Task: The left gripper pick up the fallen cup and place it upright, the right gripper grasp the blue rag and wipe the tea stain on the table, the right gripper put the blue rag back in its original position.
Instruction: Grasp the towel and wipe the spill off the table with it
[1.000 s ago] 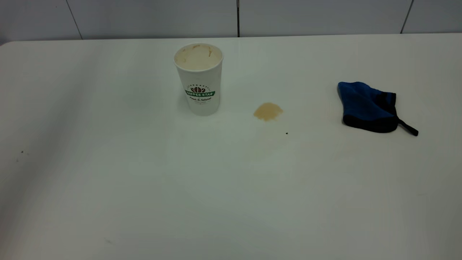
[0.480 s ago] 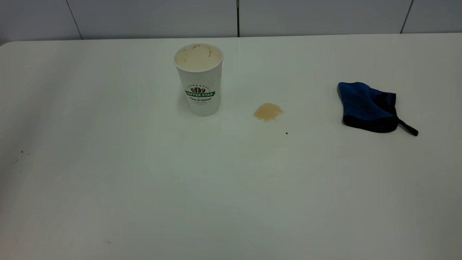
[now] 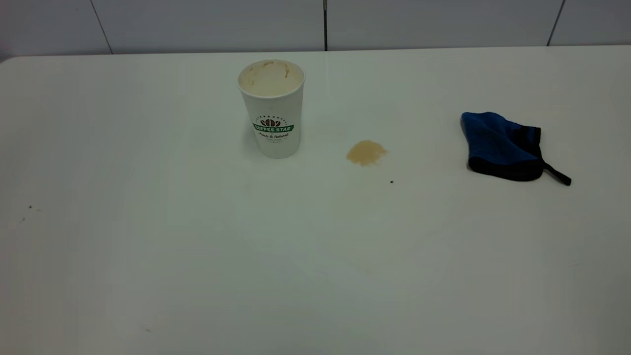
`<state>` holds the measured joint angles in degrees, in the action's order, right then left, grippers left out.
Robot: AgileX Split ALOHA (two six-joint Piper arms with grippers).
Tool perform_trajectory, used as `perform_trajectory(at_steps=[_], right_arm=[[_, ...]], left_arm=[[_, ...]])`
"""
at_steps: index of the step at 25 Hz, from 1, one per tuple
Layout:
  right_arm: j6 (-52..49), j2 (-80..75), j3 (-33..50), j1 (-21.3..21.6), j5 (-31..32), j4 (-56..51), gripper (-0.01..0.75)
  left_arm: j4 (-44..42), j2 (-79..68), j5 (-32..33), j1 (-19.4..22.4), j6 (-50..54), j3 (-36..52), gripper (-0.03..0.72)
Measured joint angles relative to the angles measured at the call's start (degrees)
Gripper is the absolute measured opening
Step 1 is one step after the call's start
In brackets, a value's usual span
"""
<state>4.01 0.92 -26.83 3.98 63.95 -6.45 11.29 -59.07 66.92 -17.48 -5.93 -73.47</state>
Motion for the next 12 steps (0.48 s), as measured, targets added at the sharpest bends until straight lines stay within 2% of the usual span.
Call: perform_trajectory(at_steps=[12], right_arm=[[0.00,0.00,0.00,0.00,0.00,0.00,0.545]], left_arm=[[-9.01,23.55,-0.27,0.00,3.13,32.51,0.488]])
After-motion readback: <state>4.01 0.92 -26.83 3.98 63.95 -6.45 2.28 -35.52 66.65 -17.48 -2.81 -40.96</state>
